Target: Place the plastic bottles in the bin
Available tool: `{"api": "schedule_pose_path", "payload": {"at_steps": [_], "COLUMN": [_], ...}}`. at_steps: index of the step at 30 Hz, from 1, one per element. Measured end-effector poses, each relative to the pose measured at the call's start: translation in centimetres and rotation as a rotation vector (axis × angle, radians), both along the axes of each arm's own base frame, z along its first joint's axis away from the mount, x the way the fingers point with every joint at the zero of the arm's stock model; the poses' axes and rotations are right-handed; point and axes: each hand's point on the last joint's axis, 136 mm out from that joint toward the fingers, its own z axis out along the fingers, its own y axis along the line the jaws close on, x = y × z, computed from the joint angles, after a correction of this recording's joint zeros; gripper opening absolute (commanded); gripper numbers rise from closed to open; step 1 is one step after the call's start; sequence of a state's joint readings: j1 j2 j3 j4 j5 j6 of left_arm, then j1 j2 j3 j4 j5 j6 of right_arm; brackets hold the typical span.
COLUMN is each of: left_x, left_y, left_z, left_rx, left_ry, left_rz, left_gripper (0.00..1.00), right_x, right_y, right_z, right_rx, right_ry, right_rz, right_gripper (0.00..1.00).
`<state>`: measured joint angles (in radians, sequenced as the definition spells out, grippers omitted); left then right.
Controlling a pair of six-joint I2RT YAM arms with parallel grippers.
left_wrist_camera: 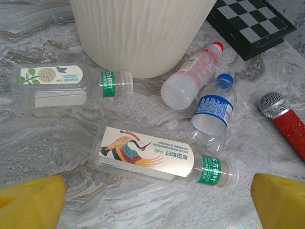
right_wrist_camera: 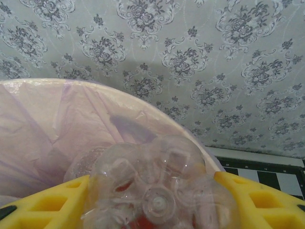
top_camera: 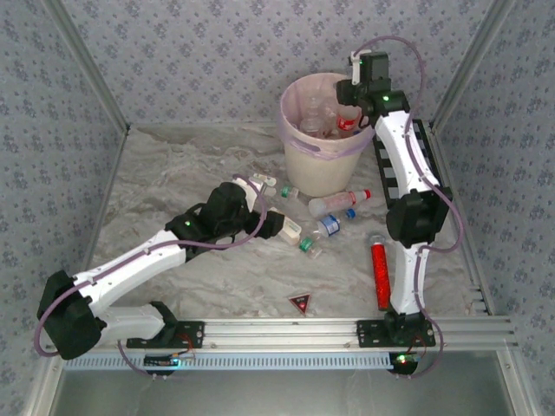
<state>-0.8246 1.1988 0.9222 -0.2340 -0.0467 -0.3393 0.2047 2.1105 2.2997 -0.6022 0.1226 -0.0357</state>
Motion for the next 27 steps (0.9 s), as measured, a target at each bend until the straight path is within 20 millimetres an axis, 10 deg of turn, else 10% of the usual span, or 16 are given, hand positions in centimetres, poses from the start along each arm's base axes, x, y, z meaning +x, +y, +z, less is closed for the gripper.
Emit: {"api": "schedule_pose_path", "payload": {"at_steps": [7, 14, 22, 27], "left_x": [0.2, 0.5, 0.9, 1.3], "left_y": [0.3, 0.9, 1.2, 1.1], "left_z": [-0.2, -0.7, -1.0, -2.7], "left_rx": [-0.002, 0.001, 0.004, 0.029], "left_ry": [0.007, 0.023, 0.030, 0.070], "left_rz": [0.020, 0.048, 0.064, 0.078], "left_gripper": [0.99, 0.99, 0.99, 0.99], "right_x": [0.1, 0.1, -2.3, -5.1], "right_y": [0.7, 0.7, 1.2, 1.7], "right_z": [-2.8, -6.3, -5.1, -0.6], "right_rx": [-0.036, -0.052, -0.042, -0.018], "right_ry": [0.034, 0.105, 0.165, 0.135], "right_rz": [-0.011, -0.023, -0.016, -0.001], "right_gripper": [0.19, 0.42, 0.82, 1.00]}}
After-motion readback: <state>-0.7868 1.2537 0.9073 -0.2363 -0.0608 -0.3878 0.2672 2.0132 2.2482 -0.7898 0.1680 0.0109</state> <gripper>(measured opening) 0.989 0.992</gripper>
